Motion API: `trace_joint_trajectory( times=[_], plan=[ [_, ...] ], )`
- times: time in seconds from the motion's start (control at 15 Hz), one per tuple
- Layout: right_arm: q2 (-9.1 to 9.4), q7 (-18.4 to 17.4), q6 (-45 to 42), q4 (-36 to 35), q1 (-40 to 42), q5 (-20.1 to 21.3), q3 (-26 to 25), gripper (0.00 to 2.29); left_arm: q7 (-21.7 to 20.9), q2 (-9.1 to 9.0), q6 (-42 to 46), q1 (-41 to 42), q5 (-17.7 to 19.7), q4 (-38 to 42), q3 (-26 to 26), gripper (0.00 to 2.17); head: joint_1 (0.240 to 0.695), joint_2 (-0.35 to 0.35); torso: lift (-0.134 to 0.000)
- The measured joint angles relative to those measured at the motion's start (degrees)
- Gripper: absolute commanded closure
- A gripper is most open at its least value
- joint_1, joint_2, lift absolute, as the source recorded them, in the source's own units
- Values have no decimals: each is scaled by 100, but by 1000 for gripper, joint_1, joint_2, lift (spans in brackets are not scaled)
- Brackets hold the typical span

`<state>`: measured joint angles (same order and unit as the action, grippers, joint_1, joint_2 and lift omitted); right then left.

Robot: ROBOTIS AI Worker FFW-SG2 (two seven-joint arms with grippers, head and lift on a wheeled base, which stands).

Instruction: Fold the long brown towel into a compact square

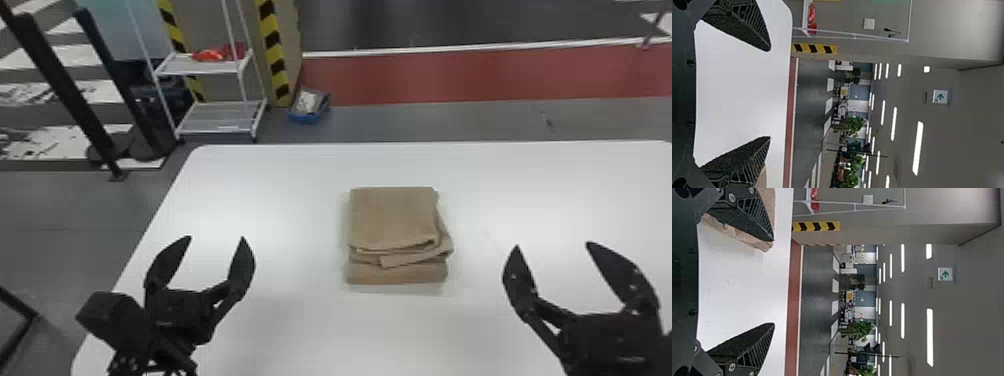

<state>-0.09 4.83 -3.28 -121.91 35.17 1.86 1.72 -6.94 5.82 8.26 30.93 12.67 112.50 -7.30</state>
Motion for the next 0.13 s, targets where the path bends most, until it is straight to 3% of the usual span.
trace_joint_trajectory(
  times=[0.13],
  plan=[
    [0,0,-55,41,-1,-2,7,127,-6,-23,19,25,-4,23,3,73,695,129,-123]
  ],
)
